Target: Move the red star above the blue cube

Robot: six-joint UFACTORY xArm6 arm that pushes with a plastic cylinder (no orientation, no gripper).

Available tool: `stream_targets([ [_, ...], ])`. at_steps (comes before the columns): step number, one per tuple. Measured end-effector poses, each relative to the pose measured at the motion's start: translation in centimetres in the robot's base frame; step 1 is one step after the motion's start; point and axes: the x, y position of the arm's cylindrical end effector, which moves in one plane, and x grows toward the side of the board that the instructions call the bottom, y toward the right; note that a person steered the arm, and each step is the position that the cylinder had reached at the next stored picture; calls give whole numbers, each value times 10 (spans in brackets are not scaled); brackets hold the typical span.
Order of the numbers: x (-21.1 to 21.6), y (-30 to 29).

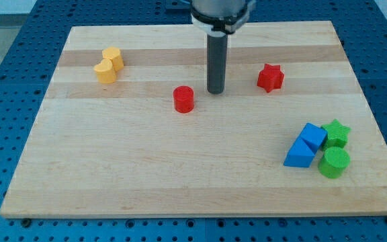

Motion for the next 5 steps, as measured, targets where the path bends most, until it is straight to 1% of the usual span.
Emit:
stream_targets([
  [1,-12,27],
  [3,-14,90],
  [4,-32,117],
  [5,-47,130],
])
